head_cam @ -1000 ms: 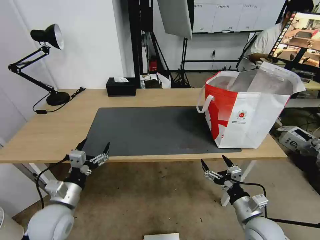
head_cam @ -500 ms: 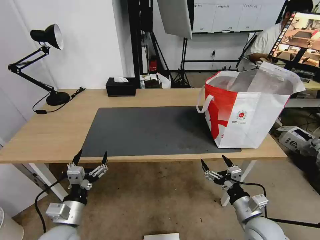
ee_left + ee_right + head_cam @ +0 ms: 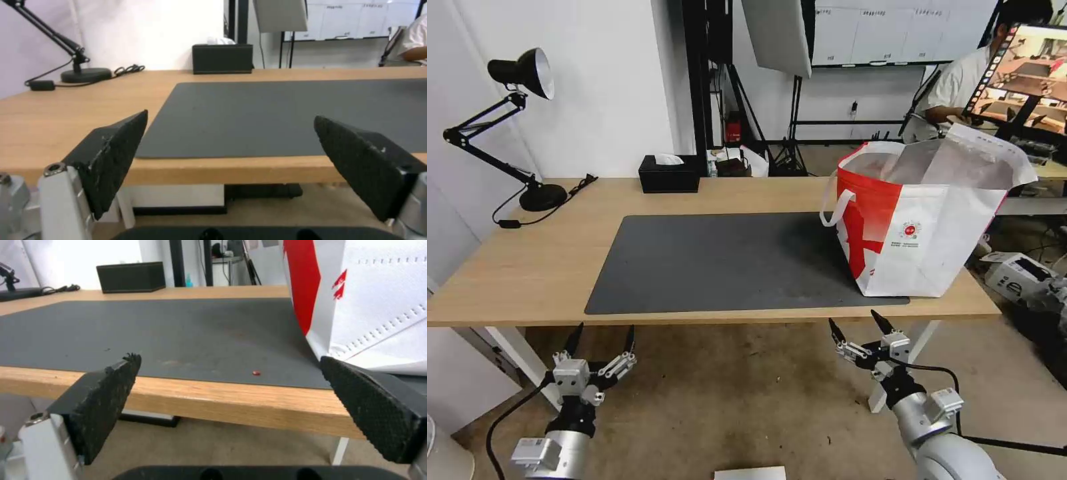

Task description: Pick up the trash from the table and place it into the takeout bag.

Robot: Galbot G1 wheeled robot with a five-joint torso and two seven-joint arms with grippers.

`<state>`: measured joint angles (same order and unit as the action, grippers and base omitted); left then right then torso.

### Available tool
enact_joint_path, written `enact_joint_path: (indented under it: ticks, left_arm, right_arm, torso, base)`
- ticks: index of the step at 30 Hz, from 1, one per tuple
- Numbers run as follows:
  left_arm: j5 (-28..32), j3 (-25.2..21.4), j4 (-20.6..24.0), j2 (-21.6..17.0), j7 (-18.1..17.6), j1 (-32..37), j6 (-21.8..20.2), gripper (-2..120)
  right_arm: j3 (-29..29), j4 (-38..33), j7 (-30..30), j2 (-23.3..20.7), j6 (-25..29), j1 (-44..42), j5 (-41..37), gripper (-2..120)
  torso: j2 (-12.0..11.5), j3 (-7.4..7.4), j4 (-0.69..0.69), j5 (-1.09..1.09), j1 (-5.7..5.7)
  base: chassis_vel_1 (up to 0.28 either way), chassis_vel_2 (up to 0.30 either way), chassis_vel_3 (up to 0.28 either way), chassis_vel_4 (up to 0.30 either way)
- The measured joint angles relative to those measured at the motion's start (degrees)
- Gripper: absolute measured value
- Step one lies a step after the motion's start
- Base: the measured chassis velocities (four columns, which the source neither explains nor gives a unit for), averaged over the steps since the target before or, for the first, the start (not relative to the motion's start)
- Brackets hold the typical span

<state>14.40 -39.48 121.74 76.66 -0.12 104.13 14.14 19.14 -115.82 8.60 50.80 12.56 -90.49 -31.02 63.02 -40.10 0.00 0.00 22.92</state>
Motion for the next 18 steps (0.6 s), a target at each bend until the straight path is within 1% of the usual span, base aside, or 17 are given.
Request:
enact_joint_path:
  ticks: [2,7,13,18]
  left_arm:
    - [0.06,-0.13,-0.52,0.18,0.02,0.58,0.84,100]
    - [0.31,0.21,-0.87,0.69,0.01,0.77,1.39,100]
    - [0.53,0.83,-0.9,0.8,0.2,0.63,1.35,100]
    - [0.57,1.05,-0.85,0.56,0.26,0.57,0.53,100]
  right_arm:
    - [0.0,0.0,0.0,0.0,0.0,0.0,0.0,100]
    - [0.0,0.0,0.0,0.0,0.0,0.0,0.0,100]
    - [0.0,0.0,0.0,0.0,0.0,0.0,0.0,100]
    - [0.0,0.0,0.0,0.0,0.0,0.0,0.0,100]
  torso:
    - [0.0,0.0,0.0,0.0,0.0]
    - [0.0,0.0,0.0,0.0,0.0]
    - [0.0,0.0,0.0,0.0,0.0]
    - [0.0,0.0,0.0,0.0,0.0]
  base:
    - [0.0,0.0,0.0,0.0]
    - [0.0,0.0,0.0,0.0]
    - [0.0,0.0,0.0,0.0]
    - [0.0,0.0,0.0,0.0]
